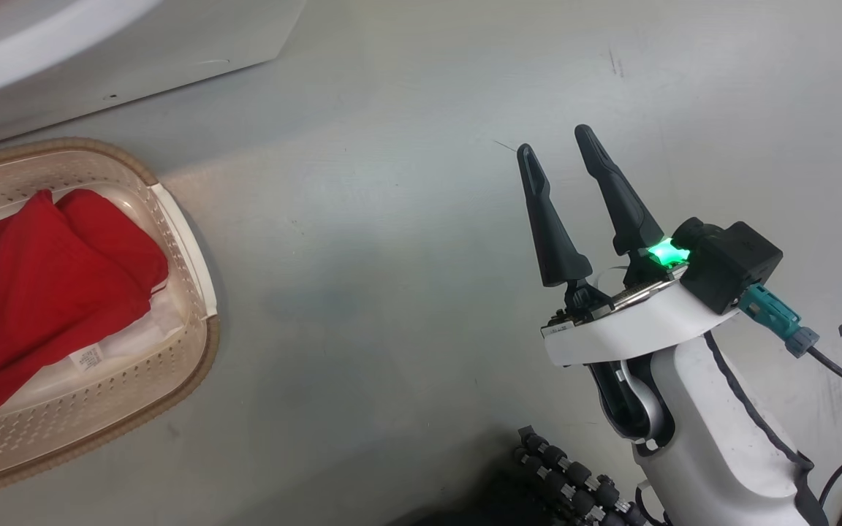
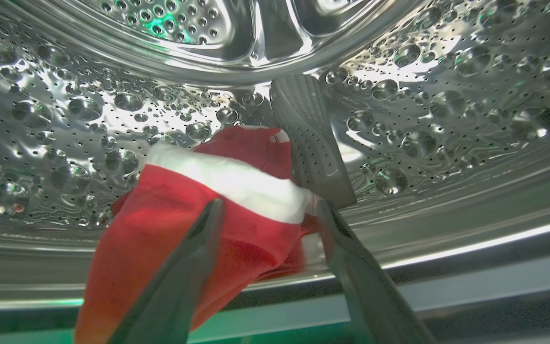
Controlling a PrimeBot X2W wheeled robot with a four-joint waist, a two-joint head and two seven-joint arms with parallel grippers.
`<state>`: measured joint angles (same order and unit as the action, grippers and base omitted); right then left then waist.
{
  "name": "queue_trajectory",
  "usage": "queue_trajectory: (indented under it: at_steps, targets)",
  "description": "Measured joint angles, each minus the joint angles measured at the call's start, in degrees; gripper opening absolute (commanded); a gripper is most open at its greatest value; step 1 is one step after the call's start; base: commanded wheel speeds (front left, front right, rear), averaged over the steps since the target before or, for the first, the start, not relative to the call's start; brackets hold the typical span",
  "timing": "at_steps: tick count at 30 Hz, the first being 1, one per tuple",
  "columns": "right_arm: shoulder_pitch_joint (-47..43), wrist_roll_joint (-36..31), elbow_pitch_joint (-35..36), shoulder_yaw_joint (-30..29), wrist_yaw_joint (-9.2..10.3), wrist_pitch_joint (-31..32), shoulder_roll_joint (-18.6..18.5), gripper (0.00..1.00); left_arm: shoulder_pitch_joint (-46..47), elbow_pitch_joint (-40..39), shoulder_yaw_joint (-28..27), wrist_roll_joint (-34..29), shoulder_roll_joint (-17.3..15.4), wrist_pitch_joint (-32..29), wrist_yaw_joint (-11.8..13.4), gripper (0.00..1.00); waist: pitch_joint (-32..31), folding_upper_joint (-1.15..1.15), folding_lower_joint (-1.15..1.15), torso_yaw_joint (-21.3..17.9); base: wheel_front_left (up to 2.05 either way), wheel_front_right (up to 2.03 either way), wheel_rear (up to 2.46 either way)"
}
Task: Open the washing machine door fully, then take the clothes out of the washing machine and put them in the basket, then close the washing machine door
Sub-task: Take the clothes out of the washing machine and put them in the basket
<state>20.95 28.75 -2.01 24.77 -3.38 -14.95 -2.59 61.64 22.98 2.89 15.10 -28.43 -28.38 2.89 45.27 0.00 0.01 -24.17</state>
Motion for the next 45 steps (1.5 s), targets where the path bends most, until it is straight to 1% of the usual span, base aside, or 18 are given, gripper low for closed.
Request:
queue_trajectory:
  at_steps: [7,8,9,10,11,16,20,25,29,34,41,45]
  targets:
    - [0.04,0.25,-0.35,0.54,0.00,0.00,0.00,1.00,1.13,3.15,1.08,-0.75,-1.32,-4.21,-0.01,1.00,-0.15,0.00,0.00,-0.20,0.00,0.00,0.00]
    - [0.06,0.44,-0.37,0.58,0.00,0.00,0.00,1.00,1.23,3.45,1.14,-0.75,-1.33,-4.60,-0.01,0.77,-0.20,0.00,0.00,-0.22,0.00,0.00,0.00]
    - [0.10,0.46,-0.38,0.59,0.01,0.00,0.00,1.00,1.38,3.81,1.16,-0.75,-1.33,-5.05,0.00,0.44,-0.26,0.00,-0.01,-0.23,0.00,0.00,0.00]
    - [0.16,0.46,-0.42,0.59,0.01,0.00,0.00,1.00,1.58,4.10,1.25,-0.86,-1.35,-5.32,0.00,0.02,-0.30,0.00,0.00,-0.24,0.00,0.00,0.00]
    - [0.28,0.46,-0.45,0.60,0.01,0.00,0.00,1.00,1.80,4.30,1.33,-1.10,-1.36,-5.57,0.00,0.00,-0.35,0.00,0.00,-0.25,0.00,0.00,0.00]
    - [0.79,0.46,-0.58,0.60,0.27,0.00,0.00,1.00,2.60,4.44,1.78,-2.20,-1.36,-5.83,0.10,0.00,-0.51,0.00,0.00,-0.21,0.00,0.00,0.00]
    - [0.87,0.40,-0.76,0.46,0.52,0.00,0.00,1.00,3.04,4.31,1.87,-2.44,-1.30,-4.82,0.38,0.00,-0.63,0.00,-0.01,-0.02,0.00,0.00,0.00]
    - [0.90,-0.32,-1.20,-0.22,0.54,0.00,-0.01,1.00,3.05,4.01,1.92,-2.49,0.42,-2.02,0.74,0.00,-1.04,0.00,0.00,0.77,0.00,0.00,0.00]
    - [0.91,-1.22,-1.59,-0.62,0.53,0.00,-0.01,1.00,3.05,3.27,1.20,-1.92,2.27,1.53,0.87,0.00,-1.58,0.00,0.00,1.58,0.00,0.00,0.00]
    - [0.94,-2.27,-2.42,-1.01,0.49,0.00,-0.02,1.00,1.79,2.29,-0.40,0.29,5.25,7.77,1.45,0.00,-2.85,0.00,-0.01,2.52,0.00,0.00,0.00]
    - [0.88,-4.24,-3.65,-1.80,0.48,0.00,-0.03,1.00,-6.10,0.93,-2.36,2.13,9.66,17.20,2.12,0.00,-5.85,0.00,-0.01,3.89,0.00,0.00,0.00]
    - [0.63,-5.06,-4.39,-2.19,0.43,0.00,-0.03,1.00,-9.68,-0.66,-2.58,3.09,11.95,22.20,2.19,0.00,-7.92,0.00,-0.01,4.87,0.00,0.00,0.00]
